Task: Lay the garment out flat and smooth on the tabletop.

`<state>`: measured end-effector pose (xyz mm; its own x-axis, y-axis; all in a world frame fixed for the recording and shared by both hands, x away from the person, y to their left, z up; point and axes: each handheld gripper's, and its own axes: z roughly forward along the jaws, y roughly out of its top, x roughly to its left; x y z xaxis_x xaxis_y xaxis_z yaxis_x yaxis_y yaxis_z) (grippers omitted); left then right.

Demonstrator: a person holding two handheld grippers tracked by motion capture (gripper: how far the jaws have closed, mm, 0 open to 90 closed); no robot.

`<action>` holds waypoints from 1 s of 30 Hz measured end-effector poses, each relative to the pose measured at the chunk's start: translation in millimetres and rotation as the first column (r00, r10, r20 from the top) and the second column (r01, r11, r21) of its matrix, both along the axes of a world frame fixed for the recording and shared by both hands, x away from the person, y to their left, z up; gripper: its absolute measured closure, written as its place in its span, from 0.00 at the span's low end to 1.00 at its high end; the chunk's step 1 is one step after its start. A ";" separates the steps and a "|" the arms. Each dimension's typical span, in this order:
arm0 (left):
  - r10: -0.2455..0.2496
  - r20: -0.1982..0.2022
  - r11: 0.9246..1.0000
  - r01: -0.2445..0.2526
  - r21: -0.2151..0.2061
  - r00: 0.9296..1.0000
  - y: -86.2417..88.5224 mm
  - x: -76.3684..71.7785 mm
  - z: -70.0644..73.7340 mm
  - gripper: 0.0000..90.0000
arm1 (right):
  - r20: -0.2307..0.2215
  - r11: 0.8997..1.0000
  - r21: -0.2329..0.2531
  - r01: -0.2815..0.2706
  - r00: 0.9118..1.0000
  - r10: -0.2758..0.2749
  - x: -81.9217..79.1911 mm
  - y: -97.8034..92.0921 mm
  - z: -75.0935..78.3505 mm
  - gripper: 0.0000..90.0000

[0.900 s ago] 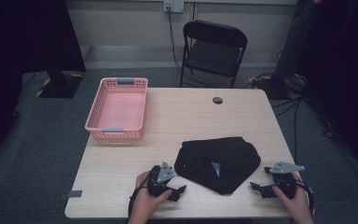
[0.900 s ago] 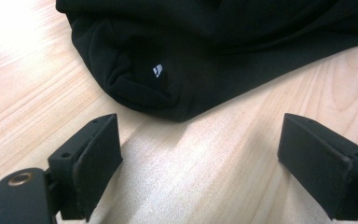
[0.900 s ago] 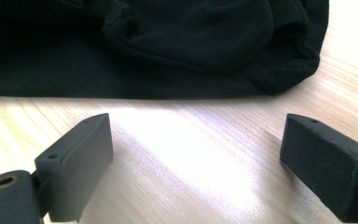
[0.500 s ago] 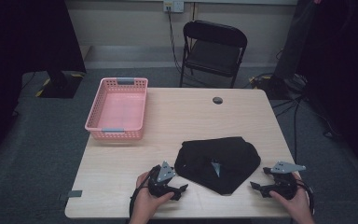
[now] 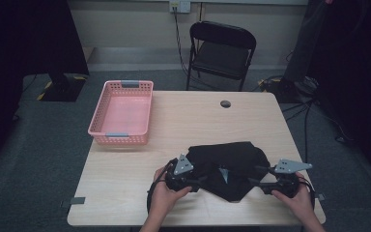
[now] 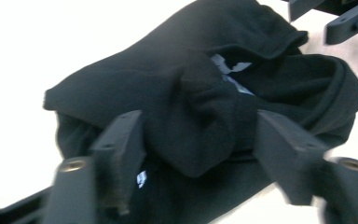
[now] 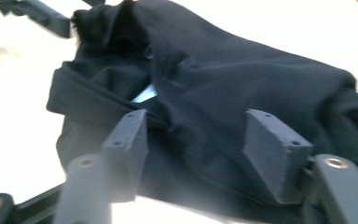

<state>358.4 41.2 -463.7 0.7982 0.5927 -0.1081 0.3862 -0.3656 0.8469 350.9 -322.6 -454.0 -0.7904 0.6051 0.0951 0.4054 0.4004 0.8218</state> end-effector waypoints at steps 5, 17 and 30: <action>0.000 0.002 1.000 0.000 0.012 1.000 -1.4 -0.5 -0.2 0.42 | -0.006 0.999 -0.036 -0.023 1.000 0.023 -0.3 2.8 -7.3 0.52; -0.057 -0.039 0.998 0.059 0.036 0.998 -3.2 0.7 1.3 0.81 | -0.036 0.998 -0.042 -0.037 0.999 0.035 3.7 0.8 -14.3 0.87; -0.096 -0.071 0.995 0.097 0.008 0.993 1.5 -10.0 12.1 0.93 | -0.140 0.996 0.052 -0.066 0.988 0.073 -4.7 -10.4 -9.2 0.92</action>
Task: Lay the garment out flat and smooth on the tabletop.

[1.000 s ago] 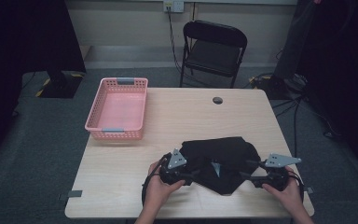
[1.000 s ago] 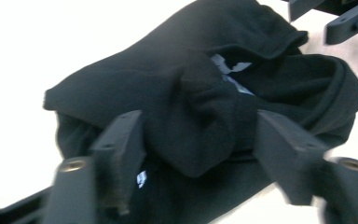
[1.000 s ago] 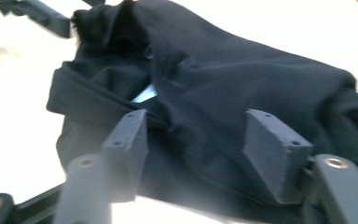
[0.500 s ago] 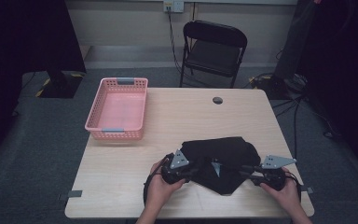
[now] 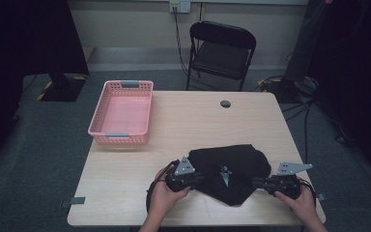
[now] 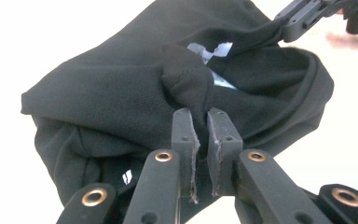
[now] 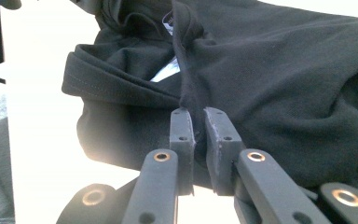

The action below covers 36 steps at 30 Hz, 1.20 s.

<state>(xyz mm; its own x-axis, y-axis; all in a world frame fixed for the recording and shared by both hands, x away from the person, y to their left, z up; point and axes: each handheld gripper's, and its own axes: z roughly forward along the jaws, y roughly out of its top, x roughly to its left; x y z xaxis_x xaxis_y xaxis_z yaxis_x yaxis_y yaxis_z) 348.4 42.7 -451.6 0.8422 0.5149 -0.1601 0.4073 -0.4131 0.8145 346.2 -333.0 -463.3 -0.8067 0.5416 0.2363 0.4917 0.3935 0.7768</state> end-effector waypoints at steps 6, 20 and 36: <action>-0.013 -0.007 1.000 0.013 -0.012 1.000 3.9 -8.8 5.2 0.93 | -0.011 1.000 0.013 -0.002 1.000 0.002 -8.2 -5.2 8.8 0.92; -0.010 0.021 0.999 0.010 -0.037 1.000 13.9 -19.4 26.8 0.94 | 0.001 0.997 0.071 0.008 1.000 -0.008 -18.3 -10.9 36.7 0.92; 0.053 0.056 0.998 -0.050 -0.043 0.997 9.4 12.5 50.1 0.94 | 0.012 0.995 0.079 0.054 0.998 -0.055 25.6 -7.5 61.9 0.92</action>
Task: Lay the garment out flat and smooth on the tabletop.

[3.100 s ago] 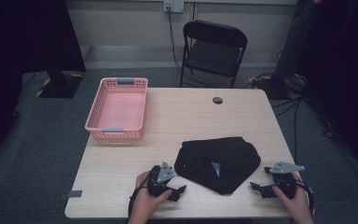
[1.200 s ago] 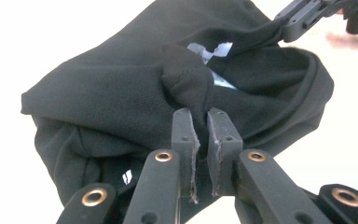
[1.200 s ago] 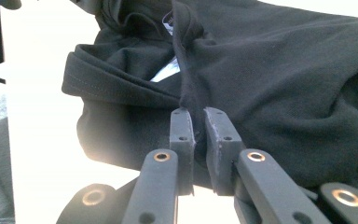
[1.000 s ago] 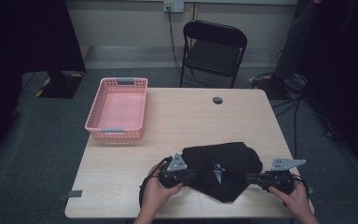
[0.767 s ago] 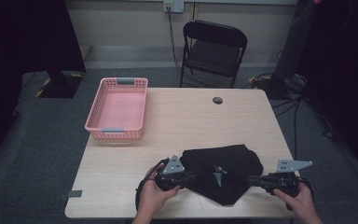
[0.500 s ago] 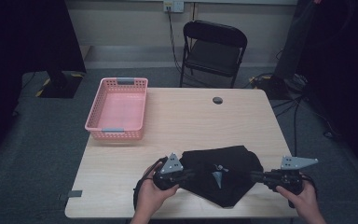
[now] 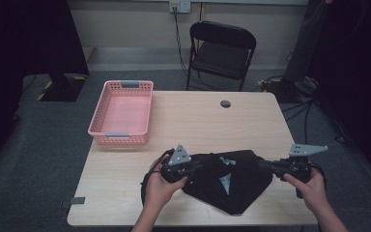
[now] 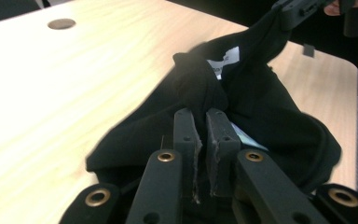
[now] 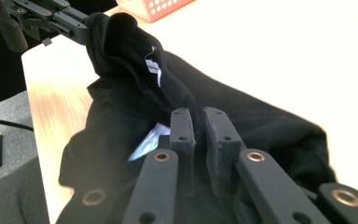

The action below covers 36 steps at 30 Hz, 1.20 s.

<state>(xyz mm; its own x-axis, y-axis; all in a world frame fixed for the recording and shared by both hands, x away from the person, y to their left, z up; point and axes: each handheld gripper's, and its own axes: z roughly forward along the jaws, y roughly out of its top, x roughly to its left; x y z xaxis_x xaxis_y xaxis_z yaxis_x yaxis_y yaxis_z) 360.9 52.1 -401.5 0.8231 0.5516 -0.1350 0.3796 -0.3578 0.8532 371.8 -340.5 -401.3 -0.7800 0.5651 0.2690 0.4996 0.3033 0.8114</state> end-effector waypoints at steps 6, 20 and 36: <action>0.021 0.002 1.000 -0.021 -0.011 1.000 0.2 12.2 7.6 0.94 | 0.000 1.000 0.010 0.017 1.000 -0.017 14.5 1.2 9.1 0.92; 0.064 0.011 0.998 -0.064 -0.017 0.998 -2.8 36.0 19.6 0.94 | -0.018 0.997 0.041 0.061 0.998 -0.060 39.8 0.0 15.7 0.91; 0.109 0.017 0.994 -0.109 -0.007 0.994 -7.5 52.4 24.9 0.94 | -0.018 0.995 0.045 0.087 0.996 -0.087 56.5 1.3 22.6 0.91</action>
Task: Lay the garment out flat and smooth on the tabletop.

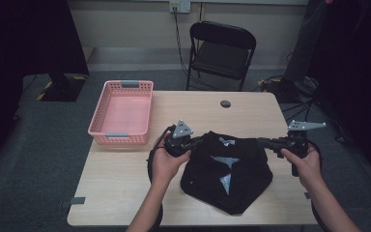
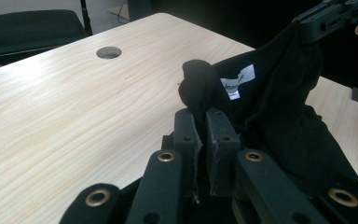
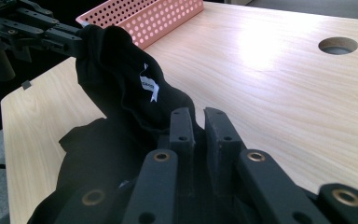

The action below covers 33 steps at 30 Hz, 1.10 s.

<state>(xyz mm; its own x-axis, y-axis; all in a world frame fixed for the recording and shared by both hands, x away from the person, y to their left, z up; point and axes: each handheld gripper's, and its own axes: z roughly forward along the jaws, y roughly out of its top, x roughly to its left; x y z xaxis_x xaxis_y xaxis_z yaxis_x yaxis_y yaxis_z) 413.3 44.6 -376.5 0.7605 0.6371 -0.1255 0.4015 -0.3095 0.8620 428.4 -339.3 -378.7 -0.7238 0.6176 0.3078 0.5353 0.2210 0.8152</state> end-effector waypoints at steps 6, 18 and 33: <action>0.016 0.004 1.000 -0.016 0.001 1.000 0.7 4.2 1.7 0.94 | 0.000 1.000 0.013 0.017 1.000 -0.017 5.4 -0.6 1.2 0.91; 0.046 0.011 0.999 -0.046 0.007 0.999 3.0 12.4 2.3 0.94 | 0.009 0.999 0.019 0.033 0.999 -0.033 13.4 5.8 5.5 0.91; 0.060 0.008 0.998 -0.061 0.010 0.998 1.4 28.0 2.9 0.94 | -0.002 0.997 0.042 0.064 0.998 -0.064 30.2 10.1 3.6 0.91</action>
<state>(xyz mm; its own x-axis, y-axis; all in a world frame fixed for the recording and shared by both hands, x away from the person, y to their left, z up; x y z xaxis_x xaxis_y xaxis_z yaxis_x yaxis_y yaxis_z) 441.3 46.0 -373.6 0.7214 0.6831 -0.1135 0.4134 -0.2933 0.8620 458.6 -329.1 -375.1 -0.6829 0.6493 0.3349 0.5478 0.1518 0.8227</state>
